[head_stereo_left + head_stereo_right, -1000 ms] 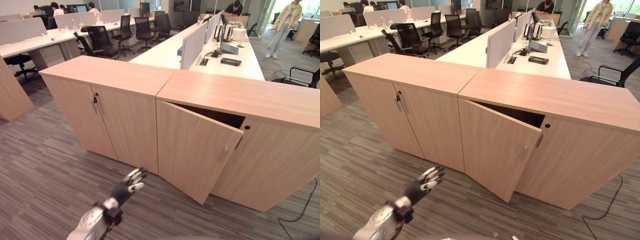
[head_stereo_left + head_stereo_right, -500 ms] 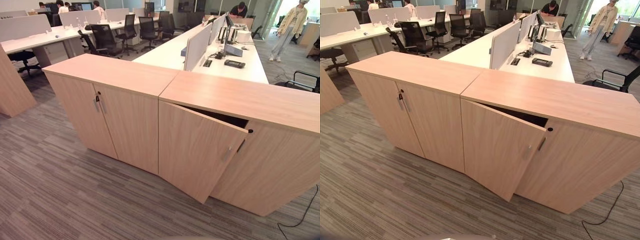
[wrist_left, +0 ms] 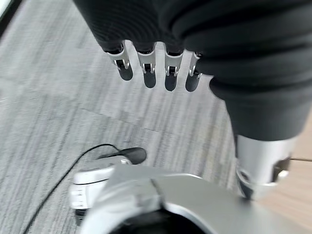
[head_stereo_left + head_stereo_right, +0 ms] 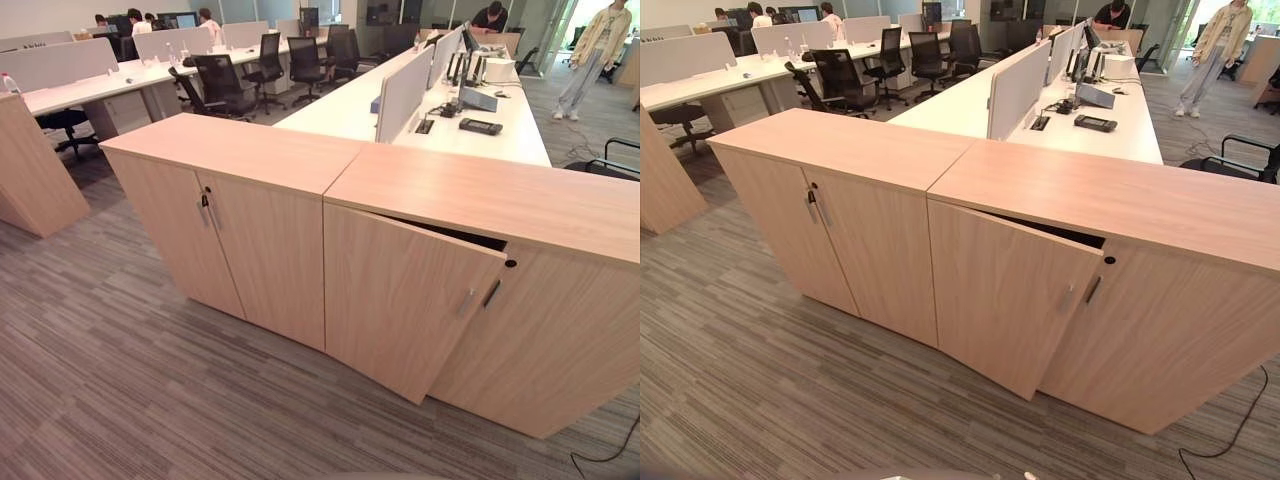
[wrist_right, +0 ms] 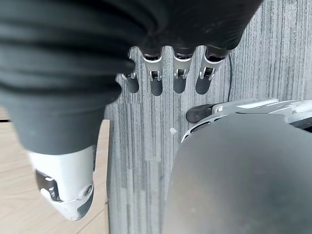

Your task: Put the empty folder in the office cabinet

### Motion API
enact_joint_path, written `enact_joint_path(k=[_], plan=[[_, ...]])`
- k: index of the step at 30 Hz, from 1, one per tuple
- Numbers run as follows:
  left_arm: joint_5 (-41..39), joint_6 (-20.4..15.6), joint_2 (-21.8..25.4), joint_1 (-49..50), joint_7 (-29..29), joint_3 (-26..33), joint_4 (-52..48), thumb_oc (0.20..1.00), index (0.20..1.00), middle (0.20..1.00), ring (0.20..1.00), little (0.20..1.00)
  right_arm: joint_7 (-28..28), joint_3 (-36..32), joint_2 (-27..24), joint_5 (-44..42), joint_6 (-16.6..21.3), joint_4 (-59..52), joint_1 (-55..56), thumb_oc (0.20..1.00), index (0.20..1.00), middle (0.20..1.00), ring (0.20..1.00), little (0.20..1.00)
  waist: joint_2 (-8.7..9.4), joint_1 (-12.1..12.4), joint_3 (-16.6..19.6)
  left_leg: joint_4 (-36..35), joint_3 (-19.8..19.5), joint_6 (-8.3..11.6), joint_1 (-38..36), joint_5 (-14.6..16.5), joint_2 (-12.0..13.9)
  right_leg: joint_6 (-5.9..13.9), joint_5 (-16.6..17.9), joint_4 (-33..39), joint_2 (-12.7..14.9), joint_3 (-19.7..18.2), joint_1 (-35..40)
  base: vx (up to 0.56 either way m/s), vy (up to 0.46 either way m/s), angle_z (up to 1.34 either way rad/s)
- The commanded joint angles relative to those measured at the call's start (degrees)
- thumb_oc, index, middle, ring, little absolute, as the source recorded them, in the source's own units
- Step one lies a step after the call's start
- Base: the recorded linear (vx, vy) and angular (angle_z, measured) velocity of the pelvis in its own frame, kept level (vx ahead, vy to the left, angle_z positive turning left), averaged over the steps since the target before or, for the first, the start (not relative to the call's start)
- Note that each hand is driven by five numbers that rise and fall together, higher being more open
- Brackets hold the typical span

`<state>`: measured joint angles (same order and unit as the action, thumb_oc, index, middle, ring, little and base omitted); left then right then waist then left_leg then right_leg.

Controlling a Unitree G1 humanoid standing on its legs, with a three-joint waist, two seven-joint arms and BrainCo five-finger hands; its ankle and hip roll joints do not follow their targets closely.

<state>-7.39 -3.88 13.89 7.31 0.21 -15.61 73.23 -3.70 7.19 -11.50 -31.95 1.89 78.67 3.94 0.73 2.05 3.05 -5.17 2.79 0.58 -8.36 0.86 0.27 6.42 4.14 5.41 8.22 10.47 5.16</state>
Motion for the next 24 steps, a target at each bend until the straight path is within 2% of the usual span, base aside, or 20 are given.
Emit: enact_joint_path(k=[1, 13, 16, 18, 19, 20, 22, 24], plan=[[2.88, -1.4, -3.54, -4.82, -1.08, -0.23, 0.79, 1.0, 1.0, 1.0, 1.0, 1.0, 0.43, 1.04, 0.72, 1.86, 0.55, 1.54, -5.37, 1.0, 1.0, 1.0, 1.0, 1.0, 0.66, -1.21, -1.78, 1.83, -3.29, -1.04, 2.27, 3.43, -2.62, -0.22, -4.2, -0.41, -3.51, 2.13, 1.06, 0.0, 0.0, 0.0], [3.95, -1.07, -3.63, -5.84, -0.97, -1.57, 1.15, 1.0, 1.0, 1.0, 1.0, 1.0, 0.68, 0.61, 0.29, 1.02, 0.04, 1.55, -5.84, 1.0, 1.0, 1.0, 1.0, 1.0, 0.65, -2.55, -2.62, 3.33, -2.12, -0.26, 2.17, 4.29, -1.27, -0.8, -4.92, -1.05, -4.39, 1.19, 1.12, 0.01, -0.042, -0.01], [1.71, -1.21, -3.33, -6.4, -0.26, -0.48, 0.83, 1.0, 1.0, 1.0, 1.0, 1.0, 0.88, 0.46, 0.09, 0.86, 0.14, 1.58, -6.41, 1.0, 1.0, 1.0, 1.0, 1.0, 0.86, -2.92, -3.48, 7.09, -2.21, 0.24, 3.83, 5.23, -0.6, -1.61, -6.21, -3.48, -4.68, 0.35, 0.06, -0.04, -0.094, -0.02], [-1.69, -1.11, -3.19, -6.83, 0.6, 1.53, 0.69, 1.0, 1.0, 1.0, 1.0, 1.0, 1.08, 0.73, -0.02, 0.93, 0.27, 1.6, -6.88, 1.0, 1.0, 1.0, 1.0, 1.0, 1.34, -2.57, -5.01, 14.07, -2.35, 0.8, 6.89, 6.39, -0.61, -2.62, -7.18, -5.44, -4.59, -0.37, -0.47, -0.09, -0.068, 0.03], [-3.84, -1.17, -3.27, -6.97, 0.97, 2.82, 0.54, 1.0, 1.0, 1.0, 1.0, 1.0, 1.21, 1.04, -0.15, 0.92, 0.3, 1.53, -7.26, 1.0, 1.0, 1.0, 1.0, 1.0, 1.5, -2.0, -6.01, 18.44, -2.98, 0.89, 9.03, 6.3, -0.73, -3.26, -7.44, -6.27, -4.56, -0.93, -0.56, -0.12, -0.056, 0.04], [-5.13, -1.41, -3.56, -7.33, 1.37, 3.19, 0.46, 1.0, 1.0, 1.0, 1.0, 1.0, 1.58, 1.36, -0.5, 1.08, 0.44, 1.5, -7.81, 1.0, 1.0, 1.0, 1.0, 1.0, 1.33, -1.22, -7.14, 20.8, -5.07, 1.03, 11.15, 4.43, -1.23, -3.68, -7.68, -6.96, -4.69, -1.41, -1.0, -0.08, -0.027, -0.06], [-5.13, -1.34, -4.44, -7.76, 1.19, 2.7, 1.31, 1.0, 1.0, 1.0, 1.0, 1.0, 1.98, 1.6, -0.79, 1.86, 0.42, 2.05, -8.32, 1.0, 1.0, 1.0, 1.0, 1.0, 1.21, -0.49, -6.83, 18.85, -9.23, 0.82, 13.25, 4.6, -2.97, -3.37, -7.75, -6.53, -4.82, -1.65, -1.47, 0.0, -0.01, -0.28], [-5.04, -1.46, -4.68, -7.35, 0.88, 2.13, 1.56, 1.0, 1.0, 1.0, 1.0, 1.0, 2.0, 1.42, -1.29, 2.52, 0.36, 2.12, -8.54, 1.0, 1.0, 1.0, 1.0, 1.0, 0.89, -0.27, -6.49, 16.97, -11.01, 0.59, 13.48, 4.27, -4.65, -3.09, -7.32, -6.73, -5.24, -2.16, -1.83, 0.04, 0.014, -0.55]])
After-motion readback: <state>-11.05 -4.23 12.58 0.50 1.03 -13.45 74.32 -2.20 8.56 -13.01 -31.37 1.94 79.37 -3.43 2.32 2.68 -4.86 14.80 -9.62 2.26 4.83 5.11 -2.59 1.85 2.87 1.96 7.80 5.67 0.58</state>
